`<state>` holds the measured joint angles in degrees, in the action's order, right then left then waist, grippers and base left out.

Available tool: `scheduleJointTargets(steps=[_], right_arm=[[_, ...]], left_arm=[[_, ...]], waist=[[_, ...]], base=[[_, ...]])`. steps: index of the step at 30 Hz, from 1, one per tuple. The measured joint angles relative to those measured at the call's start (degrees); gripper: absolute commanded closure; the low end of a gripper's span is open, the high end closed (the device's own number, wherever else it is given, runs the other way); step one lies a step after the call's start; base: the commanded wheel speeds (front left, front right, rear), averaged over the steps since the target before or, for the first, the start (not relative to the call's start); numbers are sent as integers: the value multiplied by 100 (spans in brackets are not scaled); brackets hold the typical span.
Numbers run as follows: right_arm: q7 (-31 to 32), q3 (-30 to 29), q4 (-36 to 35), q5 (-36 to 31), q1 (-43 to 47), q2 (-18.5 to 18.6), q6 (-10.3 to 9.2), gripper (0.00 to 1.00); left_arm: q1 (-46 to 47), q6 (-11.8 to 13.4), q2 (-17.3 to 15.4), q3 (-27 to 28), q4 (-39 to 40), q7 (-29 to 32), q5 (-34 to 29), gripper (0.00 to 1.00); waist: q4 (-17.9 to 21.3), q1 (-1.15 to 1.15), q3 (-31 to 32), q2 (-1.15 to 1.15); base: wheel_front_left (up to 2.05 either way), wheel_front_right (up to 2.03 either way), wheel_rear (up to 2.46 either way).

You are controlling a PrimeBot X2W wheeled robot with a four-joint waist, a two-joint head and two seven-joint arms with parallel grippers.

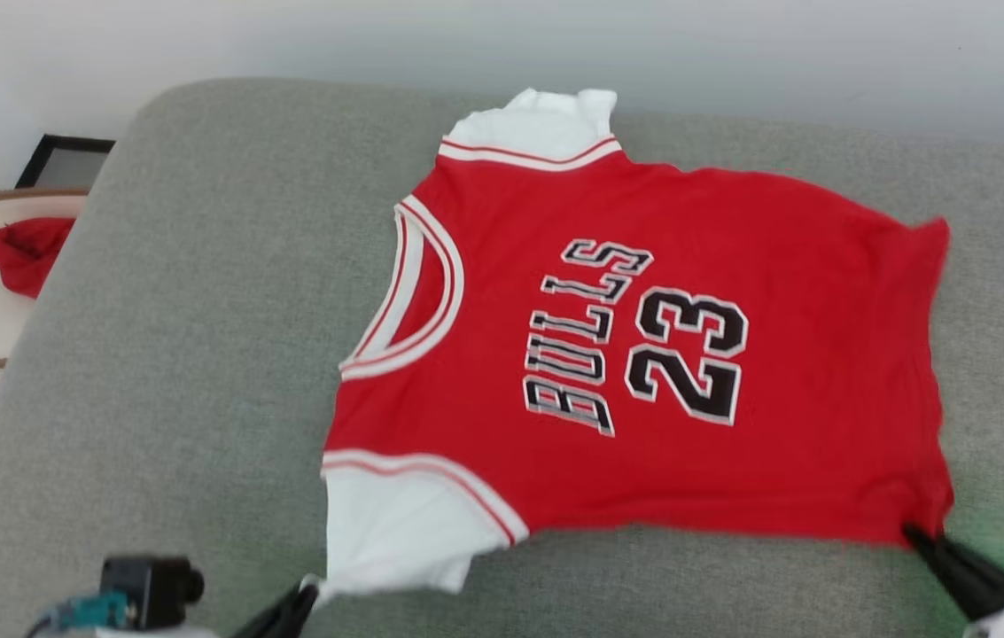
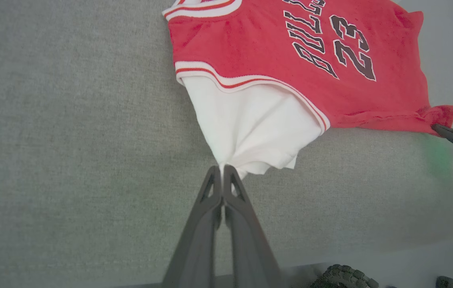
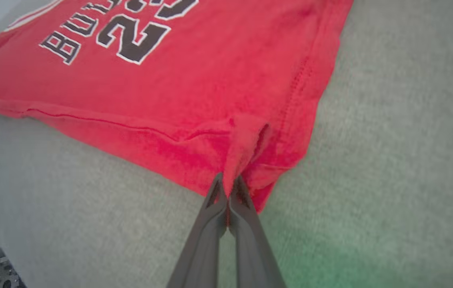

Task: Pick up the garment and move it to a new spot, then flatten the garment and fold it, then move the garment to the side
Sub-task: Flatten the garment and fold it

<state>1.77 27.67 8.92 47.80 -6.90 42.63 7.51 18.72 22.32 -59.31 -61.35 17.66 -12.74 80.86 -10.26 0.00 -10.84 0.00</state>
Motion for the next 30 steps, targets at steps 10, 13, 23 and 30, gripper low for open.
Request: scheduleJointTargets(steps=[10,13,23,30], right_arm=[[-13,-968,-651,-411,1472,-392,1,100],[64,-1241,-835,-545,1641,-519,2,100],[858,-1774,-1433,-599,1042,-708,1,100],[1600,-1804,-1318,-811,-26,-1001,1,100]], left_arm=[[-1122,660,79,297,460,-199,531,100],[-1192,838,-97,491,700,-215,444,100],[-113,1084,-1196,940,1277,402,-432,100],[1379,352,-1133,1017,628,1619,-1334,100]], waist=[[8,0,-240,0],[57,0,-296,0],[321,0,-416,0],[496,0,-579,0]], base=[[0,0,0],[0,0,0],[0,0,0],[0,0,0]])
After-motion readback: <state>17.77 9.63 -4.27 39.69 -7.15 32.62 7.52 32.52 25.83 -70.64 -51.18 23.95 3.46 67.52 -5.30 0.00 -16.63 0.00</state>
